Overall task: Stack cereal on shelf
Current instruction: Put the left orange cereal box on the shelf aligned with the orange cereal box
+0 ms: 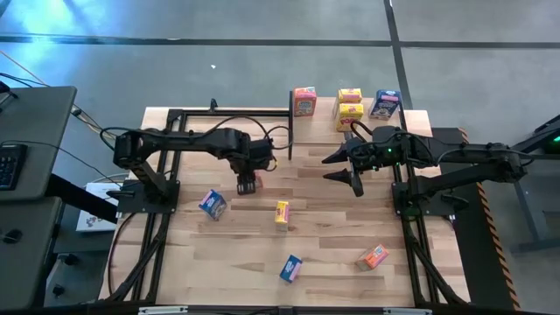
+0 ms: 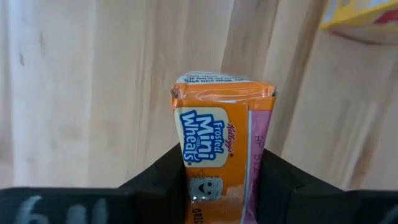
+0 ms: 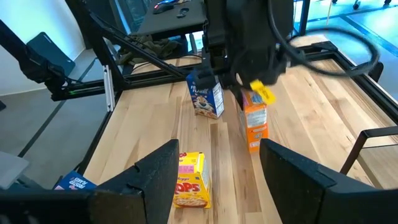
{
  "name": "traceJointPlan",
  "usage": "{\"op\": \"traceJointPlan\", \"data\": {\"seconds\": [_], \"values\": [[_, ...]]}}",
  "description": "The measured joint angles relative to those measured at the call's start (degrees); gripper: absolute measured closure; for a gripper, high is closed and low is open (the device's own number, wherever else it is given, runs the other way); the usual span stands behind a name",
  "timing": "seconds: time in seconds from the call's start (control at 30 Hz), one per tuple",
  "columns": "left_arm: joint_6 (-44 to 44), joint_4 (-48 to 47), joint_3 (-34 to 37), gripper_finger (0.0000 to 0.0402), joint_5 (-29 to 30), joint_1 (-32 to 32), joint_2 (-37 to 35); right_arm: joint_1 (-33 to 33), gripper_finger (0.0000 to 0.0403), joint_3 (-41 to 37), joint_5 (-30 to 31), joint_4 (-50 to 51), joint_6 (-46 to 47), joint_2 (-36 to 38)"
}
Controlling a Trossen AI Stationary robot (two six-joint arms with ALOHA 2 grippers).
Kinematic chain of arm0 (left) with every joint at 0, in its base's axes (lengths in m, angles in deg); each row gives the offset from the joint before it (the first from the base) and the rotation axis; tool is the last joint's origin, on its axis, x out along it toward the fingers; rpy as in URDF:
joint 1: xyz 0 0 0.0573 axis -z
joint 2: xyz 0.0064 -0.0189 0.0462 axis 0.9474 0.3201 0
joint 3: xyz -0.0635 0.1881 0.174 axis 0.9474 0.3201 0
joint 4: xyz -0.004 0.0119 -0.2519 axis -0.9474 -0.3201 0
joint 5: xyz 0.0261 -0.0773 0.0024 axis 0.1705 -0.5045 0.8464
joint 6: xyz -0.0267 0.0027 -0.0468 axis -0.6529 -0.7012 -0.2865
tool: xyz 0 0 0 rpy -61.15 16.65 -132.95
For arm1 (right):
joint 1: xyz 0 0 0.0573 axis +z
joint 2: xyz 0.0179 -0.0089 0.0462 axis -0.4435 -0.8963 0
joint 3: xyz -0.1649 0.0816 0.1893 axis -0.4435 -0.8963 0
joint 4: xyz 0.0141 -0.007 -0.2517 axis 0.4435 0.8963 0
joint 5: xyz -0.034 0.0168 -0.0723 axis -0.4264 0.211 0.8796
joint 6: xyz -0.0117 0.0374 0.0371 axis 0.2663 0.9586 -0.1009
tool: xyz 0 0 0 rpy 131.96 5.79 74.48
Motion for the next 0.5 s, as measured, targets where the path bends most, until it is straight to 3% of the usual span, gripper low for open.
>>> {"op": "traceJointPlan", "data": {"seconds": [0.5], "values": [[5.5, -10.1, -23.39, 0.0275, 5.44, -1.34, -0.07, 0.0, 0.0185, 0.0, 0.02, 0.0, 0.0, 0.0]]}}
